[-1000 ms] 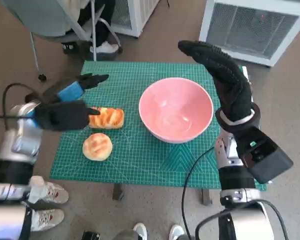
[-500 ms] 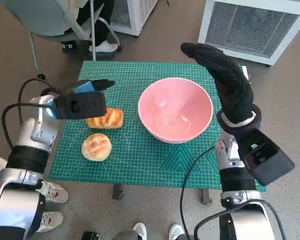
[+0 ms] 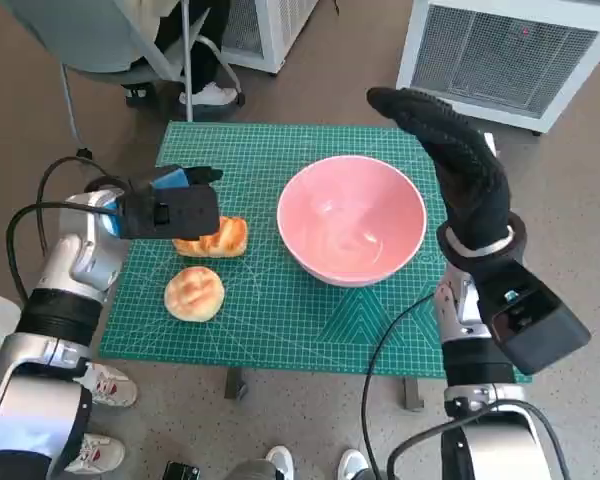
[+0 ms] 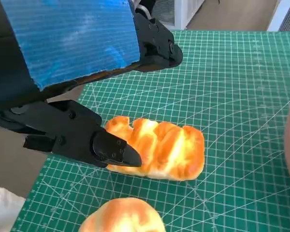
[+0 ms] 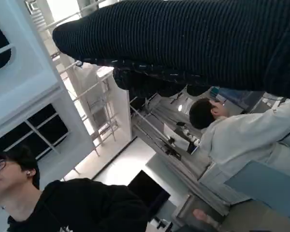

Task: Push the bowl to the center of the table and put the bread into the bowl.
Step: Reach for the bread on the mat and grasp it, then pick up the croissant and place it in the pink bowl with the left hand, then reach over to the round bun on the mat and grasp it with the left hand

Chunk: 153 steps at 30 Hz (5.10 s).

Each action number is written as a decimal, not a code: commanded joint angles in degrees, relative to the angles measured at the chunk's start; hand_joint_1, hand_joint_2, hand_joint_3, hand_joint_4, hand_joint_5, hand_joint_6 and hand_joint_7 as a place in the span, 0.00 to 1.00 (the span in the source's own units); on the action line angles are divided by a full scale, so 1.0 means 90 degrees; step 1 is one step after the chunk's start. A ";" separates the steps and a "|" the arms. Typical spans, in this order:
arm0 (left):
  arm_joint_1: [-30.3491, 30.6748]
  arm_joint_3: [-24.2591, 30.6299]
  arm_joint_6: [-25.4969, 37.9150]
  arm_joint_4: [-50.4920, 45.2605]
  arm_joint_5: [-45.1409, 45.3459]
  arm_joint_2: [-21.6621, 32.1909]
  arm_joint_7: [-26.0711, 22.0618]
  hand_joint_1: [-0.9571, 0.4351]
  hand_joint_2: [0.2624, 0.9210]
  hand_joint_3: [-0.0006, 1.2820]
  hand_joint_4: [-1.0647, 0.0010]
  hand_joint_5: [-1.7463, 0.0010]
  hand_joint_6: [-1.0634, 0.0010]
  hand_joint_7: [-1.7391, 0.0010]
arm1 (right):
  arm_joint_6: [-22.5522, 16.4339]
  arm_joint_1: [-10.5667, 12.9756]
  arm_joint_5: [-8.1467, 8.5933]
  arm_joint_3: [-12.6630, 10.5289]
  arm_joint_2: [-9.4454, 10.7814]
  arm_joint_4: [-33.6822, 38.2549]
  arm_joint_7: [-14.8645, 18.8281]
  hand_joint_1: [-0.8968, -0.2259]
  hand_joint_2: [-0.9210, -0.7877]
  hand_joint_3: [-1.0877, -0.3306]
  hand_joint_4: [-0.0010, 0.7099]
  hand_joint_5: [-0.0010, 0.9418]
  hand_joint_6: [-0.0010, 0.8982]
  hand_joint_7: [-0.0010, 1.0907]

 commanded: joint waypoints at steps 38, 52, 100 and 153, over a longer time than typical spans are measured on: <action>-0.0237 -0.0768 -0.0740 0.2538 0.0620 -0.0974 0.2150 0.82 0.96 0.09 0.47 0.52 0.43 0.84 | 0.0193 0.0298 -0.0115 0.0028 -0.0069 -0.0129 -0.0358 0.45 0.00 0.39 0.42 0.10 0.00 0.71; -0.0602 -0.0487 -0.1193 0.2328 0.0341 -0.0586 0.2164 0.69 0.99 0.06 0.36 0.31 0.39 0.36 | 0.0244 0.0381 -0.0132 0.0019 -0.0059 -0.0244 -0.0420 0.44 0.00 0.40 0.41 0.11 0.00 0.71; -0.1493 -0.0194 -0.1836 0.0390 -0.0053 -0.2089 0.1891 0.69 1.00 0.07 0.37 0.35 0.46 0.27 | 0.0175 0.0495 0.0004 -0.0045 -0.0261 -0.0255 -0.0280 0.42 0.00 0.41 0.40 0.13 0.00 0.67; 0.3272 0.2465 -0.0882 -0.5639 -0.1957 0.1570 -0.1445 0.60 0.87 0.00 0.89 0.99 0.74 0.96 | 0.0147 0.0569 -0.0054 0.0070 -0.0145 -0.0284 -0.0496 0.42 0.00 0.41 0.40 0.14 0.00 0.65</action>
